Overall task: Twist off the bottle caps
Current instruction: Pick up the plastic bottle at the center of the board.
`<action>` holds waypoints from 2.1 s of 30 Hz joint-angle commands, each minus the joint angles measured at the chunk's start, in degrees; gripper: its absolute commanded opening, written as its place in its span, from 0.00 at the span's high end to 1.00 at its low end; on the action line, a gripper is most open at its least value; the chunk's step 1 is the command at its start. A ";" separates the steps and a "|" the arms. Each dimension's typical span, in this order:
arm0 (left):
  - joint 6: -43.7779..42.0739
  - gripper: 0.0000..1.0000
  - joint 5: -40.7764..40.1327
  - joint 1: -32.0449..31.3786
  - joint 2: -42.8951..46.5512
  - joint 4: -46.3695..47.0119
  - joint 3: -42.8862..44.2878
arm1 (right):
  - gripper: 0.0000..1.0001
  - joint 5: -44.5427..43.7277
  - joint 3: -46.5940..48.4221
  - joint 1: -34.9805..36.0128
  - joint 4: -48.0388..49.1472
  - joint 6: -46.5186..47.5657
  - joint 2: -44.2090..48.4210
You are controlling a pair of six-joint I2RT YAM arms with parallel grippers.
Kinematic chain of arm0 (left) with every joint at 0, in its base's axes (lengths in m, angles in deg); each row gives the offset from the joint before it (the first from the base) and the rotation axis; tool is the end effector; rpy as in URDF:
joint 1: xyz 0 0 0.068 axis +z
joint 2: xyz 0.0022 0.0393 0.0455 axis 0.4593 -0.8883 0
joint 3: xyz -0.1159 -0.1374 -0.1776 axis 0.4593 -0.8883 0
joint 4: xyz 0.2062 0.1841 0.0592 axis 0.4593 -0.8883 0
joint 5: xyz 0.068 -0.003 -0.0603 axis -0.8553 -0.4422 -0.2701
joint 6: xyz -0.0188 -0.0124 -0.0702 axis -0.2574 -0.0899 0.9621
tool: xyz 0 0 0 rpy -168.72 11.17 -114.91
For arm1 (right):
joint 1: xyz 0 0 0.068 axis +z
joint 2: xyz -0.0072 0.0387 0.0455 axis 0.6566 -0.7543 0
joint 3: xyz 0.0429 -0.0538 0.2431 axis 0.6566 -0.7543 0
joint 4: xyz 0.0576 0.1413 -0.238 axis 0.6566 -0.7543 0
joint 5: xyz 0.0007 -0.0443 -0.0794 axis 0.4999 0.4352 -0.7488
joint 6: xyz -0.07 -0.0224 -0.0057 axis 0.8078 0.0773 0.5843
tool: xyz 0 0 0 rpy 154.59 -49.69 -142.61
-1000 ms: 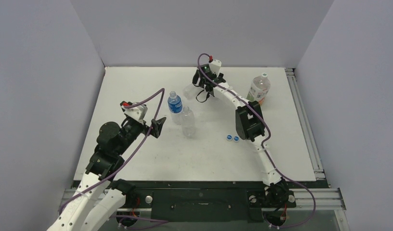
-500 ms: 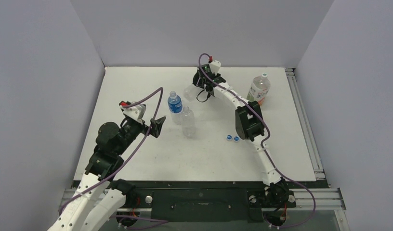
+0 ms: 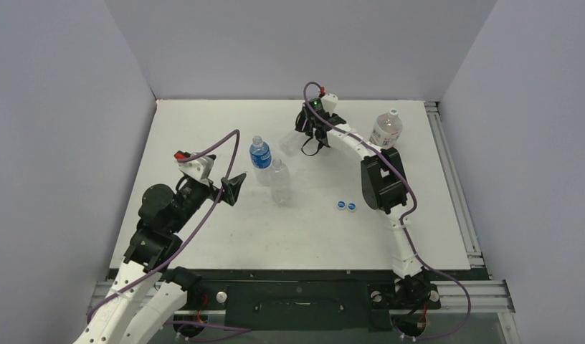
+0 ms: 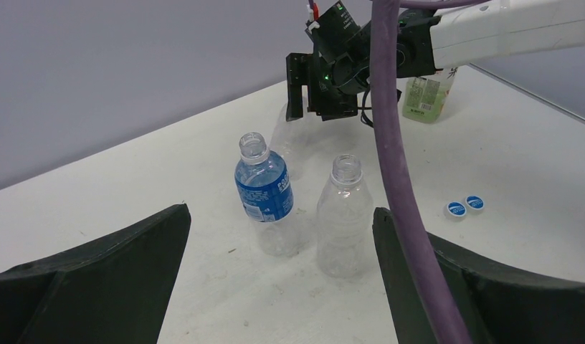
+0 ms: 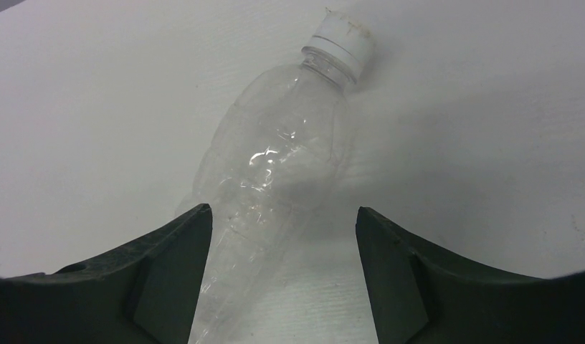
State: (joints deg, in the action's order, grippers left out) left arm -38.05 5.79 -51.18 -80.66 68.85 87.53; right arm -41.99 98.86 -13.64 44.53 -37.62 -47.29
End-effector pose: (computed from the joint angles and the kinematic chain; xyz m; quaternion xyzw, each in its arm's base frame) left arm 0.1900 -0.0933 0.3426 0.1992 0.6695 -0.1884 0.6903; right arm 0.5098 0.2477 0.1492 0.1503 0.8971 0.1318 0.3941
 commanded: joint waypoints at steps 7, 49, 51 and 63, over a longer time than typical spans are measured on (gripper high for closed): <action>0.75 0.03 1.25 0.41 0.25 3.29 1.16 | 0.29 -1.68 -1.97 0.80 -1.69 0.21 7.90; 0.75 0.04 1.42 0.72 0.05 3.99 0.24 | 0.31 -2.25 4.58 2.58 -9.84 1.93 -2.94; 0.75 0.03 1.87 0.72 0.31 3.63 0.19 | 0.39 -1.61 2.76 2.51 -9.22 2.26 -1.88; 4.65 0.03 3.31 0.71 0.59 1.25 2.47 | 0.36 9.40 -6.91 -1.52 -5.02 1.50 2.02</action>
State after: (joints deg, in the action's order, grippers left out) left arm -35.30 7.19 -50.85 -80.47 69.33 87.48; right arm -38.47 96.90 -12.79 40.79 -35.80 -47.60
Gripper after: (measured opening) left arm 0.967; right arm 0.617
